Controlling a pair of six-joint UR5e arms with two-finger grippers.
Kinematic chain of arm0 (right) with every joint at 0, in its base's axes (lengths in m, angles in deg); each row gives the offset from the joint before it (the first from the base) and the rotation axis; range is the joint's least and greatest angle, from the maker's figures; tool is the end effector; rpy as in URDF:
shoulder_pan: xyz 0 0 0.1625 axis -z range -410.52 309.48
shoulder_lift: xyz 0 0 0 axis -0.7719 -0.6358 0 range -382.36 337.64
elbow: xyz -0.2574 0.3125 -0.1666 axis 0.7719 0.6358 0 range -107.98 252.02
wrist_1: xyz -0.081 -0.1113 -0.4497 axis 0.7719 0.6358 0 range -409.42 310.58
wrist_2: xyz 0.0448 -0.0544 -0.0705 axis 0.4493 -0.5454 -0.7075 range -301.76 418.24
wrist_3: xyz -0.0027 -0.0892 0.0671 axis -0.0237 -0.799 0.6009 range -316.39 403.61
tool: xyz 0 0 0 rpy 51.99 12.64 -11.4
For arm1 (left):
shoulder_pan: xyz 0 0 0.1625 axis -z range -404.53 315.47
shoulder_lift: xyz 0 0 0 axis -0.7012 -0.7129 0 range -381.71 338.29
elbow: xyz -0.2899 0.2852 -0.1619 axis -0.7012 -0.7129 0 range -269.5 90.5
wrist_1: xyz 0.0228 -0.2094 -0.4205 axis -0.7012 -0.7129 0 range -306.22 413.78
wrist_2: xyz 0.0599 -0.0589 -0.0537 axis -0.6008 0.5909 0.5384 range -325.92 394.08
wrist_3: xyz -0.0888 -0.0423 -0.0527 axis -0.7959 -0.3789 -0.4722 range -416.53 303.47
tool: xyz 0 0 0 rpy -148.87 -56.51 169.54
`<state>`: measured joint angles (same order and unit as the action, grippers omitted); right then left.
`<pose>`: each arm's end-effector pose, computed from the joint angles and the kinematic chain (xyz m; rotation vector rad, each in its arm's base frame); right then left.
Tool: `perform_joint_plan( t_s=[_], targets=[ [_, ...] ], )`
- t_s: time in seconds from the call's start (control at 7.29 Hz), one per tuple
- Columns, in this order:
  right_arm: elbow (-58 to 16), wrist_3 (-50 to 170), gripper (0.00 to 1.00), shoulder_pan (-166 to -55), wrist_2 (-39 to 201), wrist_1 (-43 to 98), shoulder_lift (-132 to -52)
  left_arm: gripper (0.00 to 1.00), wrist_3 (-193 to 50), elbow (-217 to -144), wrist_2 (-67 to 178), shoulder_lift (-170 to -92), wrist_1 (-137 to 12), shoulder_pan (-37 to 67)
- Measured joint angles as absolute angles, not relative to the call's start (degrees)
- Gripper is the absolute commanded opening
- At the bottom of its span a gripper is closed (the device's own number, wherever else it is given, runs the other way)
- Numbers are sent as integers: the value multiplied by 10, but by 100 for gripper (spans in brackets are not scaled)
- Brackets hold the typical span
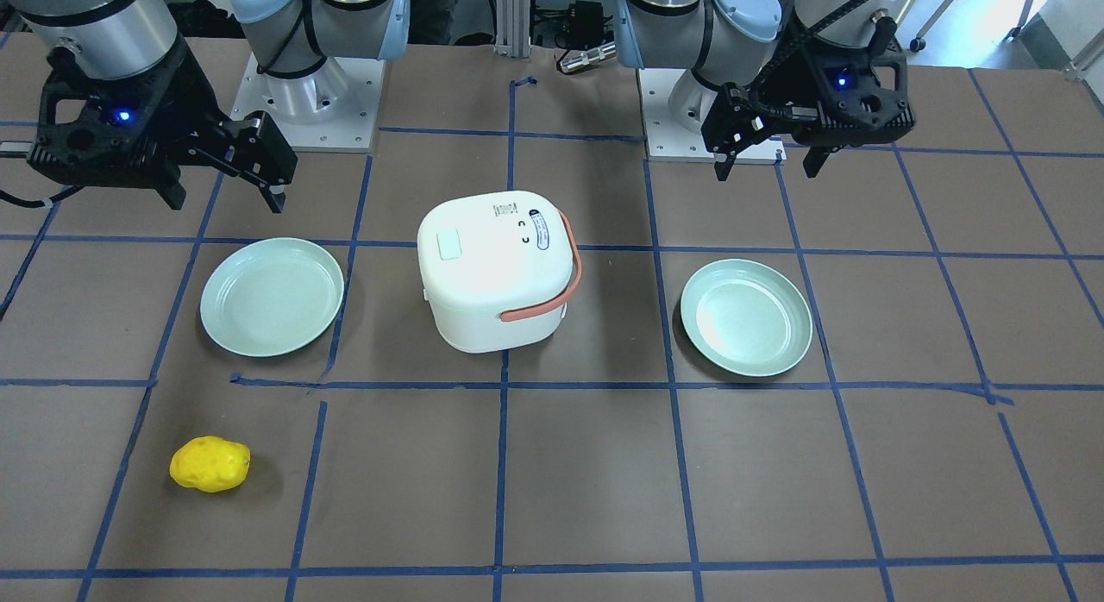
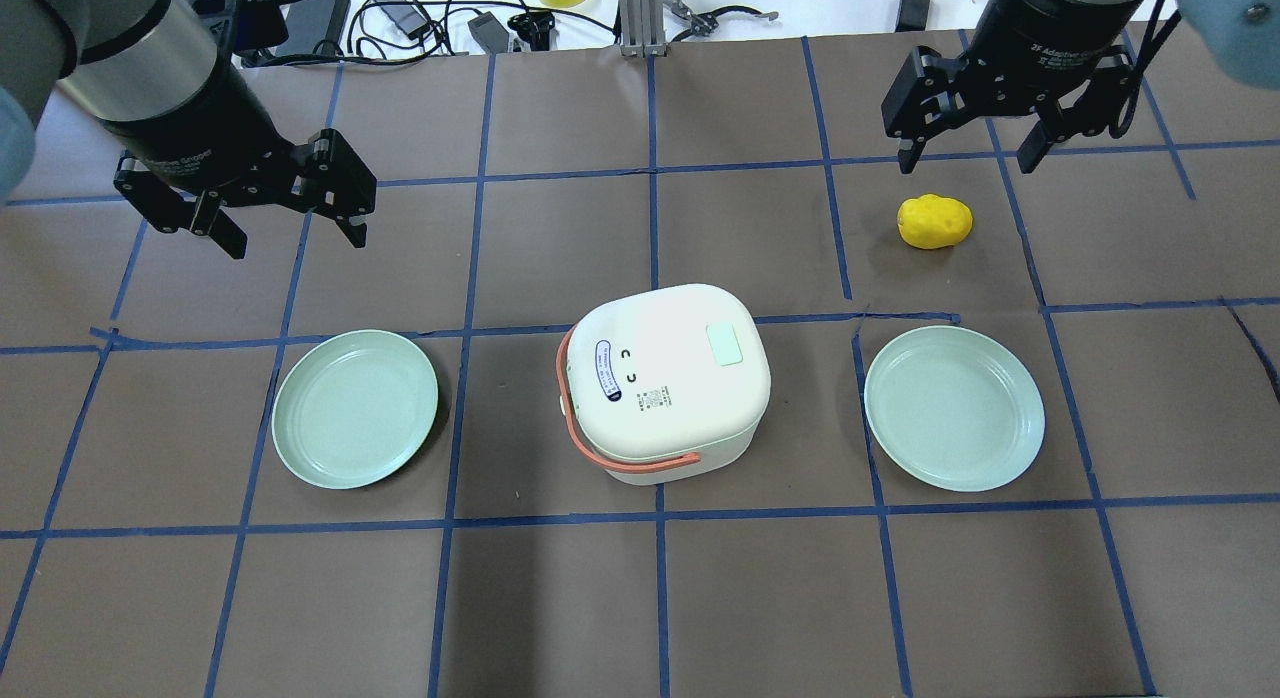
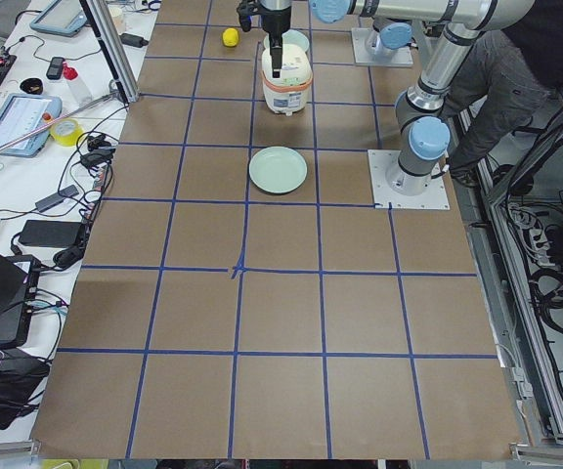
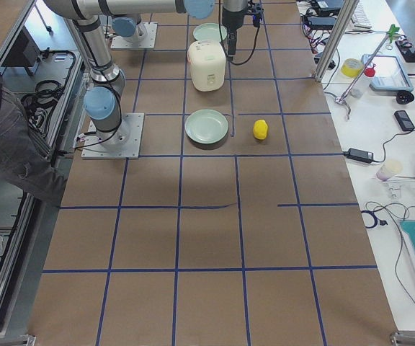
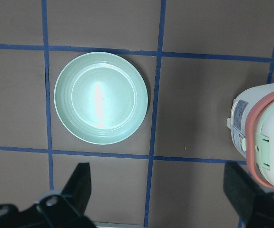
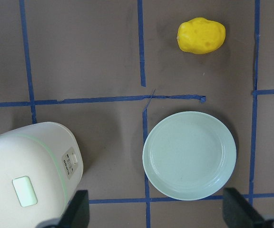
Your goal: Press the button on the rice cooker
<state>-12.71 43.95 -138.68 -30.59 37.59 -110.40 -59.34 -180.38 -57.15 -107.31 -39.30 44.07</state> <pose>0.1173 -0.5696 0.5150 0.0593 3.1208 -0.0090 -0.1181 -0.5202 0.5157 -0.1148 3.1180 -0.0120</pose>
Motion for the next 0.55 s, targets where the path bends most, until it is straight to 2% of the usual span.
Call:
perform_joint_plan(
  t_s=[0.55],
  targets=[
    [-121, 439, 100, -1387, -303, 379, -1106, 100, -593, -1804, -571, -1073, -393, 441]
  ],
)
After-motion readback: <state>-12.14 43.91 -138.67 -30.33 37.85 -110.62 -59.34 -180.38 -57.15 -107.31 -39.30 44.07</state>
